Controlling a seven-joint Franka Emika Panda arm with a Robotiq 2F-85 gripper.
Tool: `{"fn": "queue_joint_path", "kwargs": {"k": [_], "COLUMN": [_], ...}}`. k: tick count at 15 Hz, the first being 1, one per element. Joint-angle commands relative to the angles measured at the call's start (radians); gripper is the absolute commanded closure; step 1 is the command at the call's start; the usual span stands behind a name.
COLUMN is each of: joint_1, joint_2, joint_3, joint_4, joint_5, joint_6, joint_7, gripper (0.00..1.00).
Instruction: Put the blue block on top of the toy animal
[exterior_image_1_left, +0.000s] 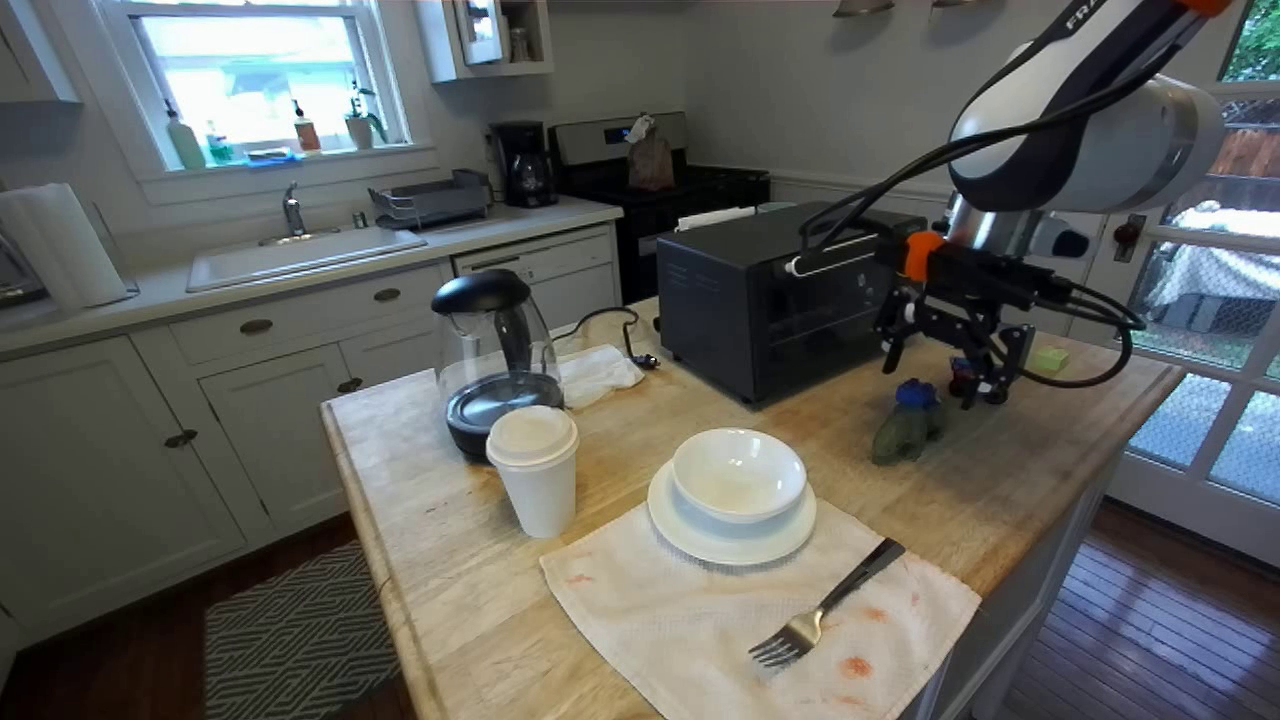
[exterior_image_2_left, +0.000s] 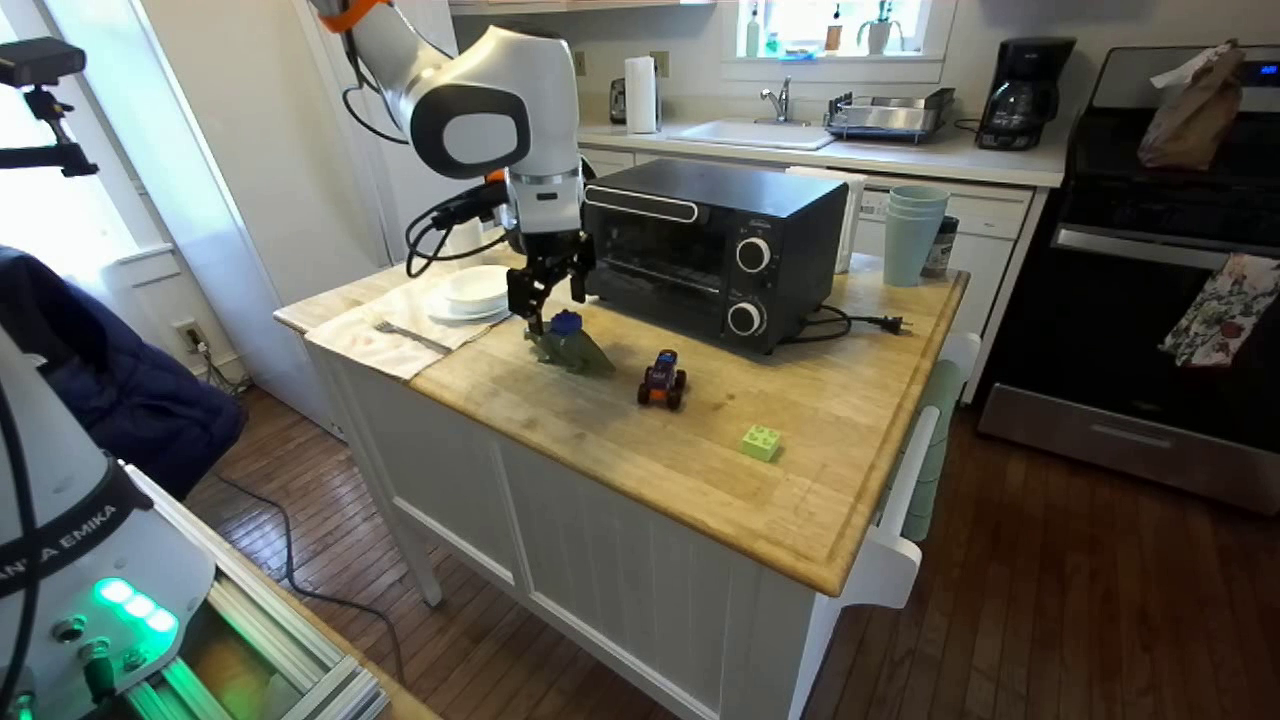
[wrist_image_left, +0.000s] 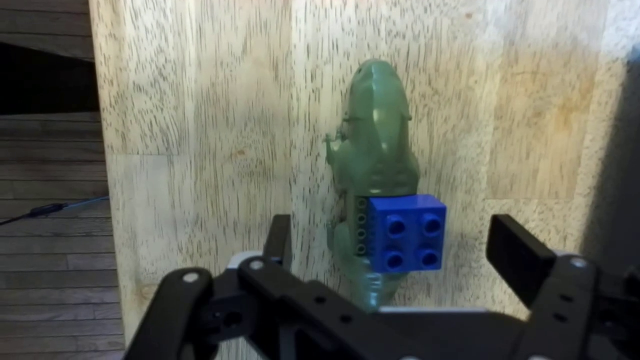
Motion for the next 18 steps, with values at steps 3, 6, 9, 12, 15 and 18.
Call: {"fn": "queue_joint_path", "kwargs": {"k": [3, 6, 9, 12, 15, 18], "joint_1": [-0.001, -0.002, -0.005, -0.01, -0.013, -0.015], "joint_2": [0.01, 0.009, 0.011, 0.015, 0.024, 0.031], "joint_3": [-0.008, -0.008, -0.005, -0.002, 0.0, 0.0], "joint_4": [0.013, 0.016, 0.028, 0.042, 0.055, 0.06], "joint_5": [-0.03, -0.028, -0.02, -0.01, -0.003, -0.002], "joint_6": [0.003, 0.002, 0.002, -0.007, -0.013, -0.013], "joint_7": [0.017, 0.013, 0.003, -0.009, -0.016, -0.017], "gripper": [0.06, 0.17, 0.08, 0.0, 0.0, 0.27]}}
